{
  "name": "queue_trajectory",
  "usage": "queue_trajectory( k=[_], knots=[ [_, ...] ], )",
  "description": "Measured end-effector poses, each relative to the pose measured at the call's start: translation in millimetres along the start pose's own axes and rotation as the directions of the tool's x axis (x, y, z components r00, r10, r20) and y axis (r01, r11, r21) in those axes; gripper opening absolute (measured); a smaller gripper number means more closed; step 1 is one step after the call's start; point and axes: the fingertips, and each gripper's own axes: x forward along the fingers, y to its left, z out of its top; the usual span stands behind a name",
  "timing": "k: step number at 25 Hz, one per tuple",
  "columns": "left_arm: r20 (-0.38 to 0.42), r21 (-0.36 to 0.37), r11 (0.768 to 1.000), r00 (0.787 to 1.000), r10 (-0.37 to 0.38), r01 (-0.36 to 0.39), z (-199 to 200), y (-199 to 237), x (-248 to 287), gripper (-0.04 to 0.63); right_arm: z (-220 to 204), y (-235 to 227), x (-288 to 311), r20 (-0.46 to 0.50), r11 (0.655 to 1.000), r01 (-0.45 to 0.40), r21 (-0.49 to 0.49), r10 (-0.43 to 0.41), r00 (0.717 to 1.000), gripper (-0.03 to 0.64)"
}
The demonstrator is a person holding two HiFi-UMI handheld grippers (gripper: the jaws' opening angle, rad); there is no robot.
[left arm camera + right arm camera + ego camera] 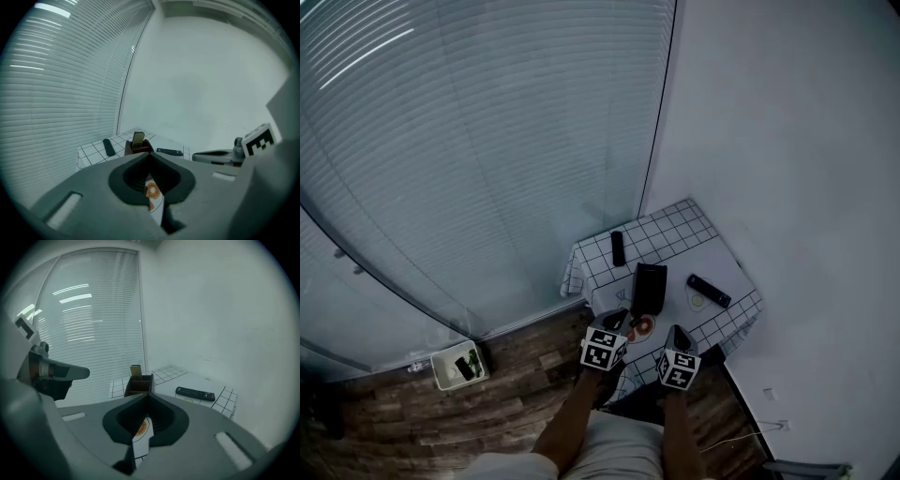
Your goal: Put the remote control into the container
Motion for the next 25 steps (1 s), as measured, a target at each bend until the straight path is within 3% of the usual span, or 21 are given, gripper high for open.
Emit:
queue_trajectory(
  k=[13,17,20,25],
  knots=[
    [0.016,-0.075,0.992,0.995,0.099,-0.097,12.4,28.3,42.2,0.002,4.6,-24.5,40.8,-0.038,0.998,-0.048,-0.027,0.047,0.998,0.003],
    [0.047,-0.058,0.993,0.993,0.11,-0.107,31.5,19.1,63.8,0.003,14.0,-49.9,65.5,-0.056,0.996,-0.074,-0.045,0.071,0.996,0.003],
    [0.053,-0.046,0.994,0.993,0.104,-0.102,38.6,0.6,85.2,0.003,27.1,-72.6,93.2,-0.079,0.984,-0.129,-0.122,0.12,0.99,0.003],
    [0.061,-0.001,0.988,0.986,0.156,-0.156,53.1,-6.1,132.2,0.003,43.0,-105.2,158.0,-0.193,0.93,-0.246,-0.272,0.198,0.961,0.003]
  ],
)
